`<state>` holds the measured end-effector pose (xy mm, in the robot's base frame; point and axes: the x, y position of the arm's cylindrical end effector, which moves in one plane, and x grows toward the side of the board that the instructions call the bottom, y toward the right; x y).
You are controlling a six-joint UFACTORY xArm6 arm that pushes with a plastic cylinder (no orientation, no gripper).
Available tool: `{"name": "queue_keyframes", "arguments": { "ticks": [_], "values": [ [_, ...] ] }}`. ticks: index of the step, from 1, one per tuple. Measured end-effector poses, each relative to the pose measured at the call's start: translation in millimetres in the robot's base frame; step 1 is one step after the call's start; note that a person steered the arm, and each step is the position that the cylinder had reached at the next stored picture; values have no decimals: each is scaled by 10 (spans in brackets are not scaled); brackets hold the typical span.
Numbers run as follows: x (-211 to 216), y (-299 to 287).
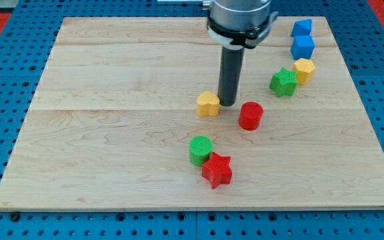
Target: Move the yellow heart left to the green circle
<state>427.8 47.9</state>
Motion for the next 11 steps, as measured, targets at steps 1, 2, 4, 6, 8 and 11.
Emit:
{"name": "queue_keyframes", "arguments": {
  "ticks": [1, 2, 4, 6, 8, 11],
  "values": [
    [-71, -59],
    [-489, -48],
    [-548, -621],
    [-373, -796],
    [-318, -212],
    [501, -225]
  ]
}}
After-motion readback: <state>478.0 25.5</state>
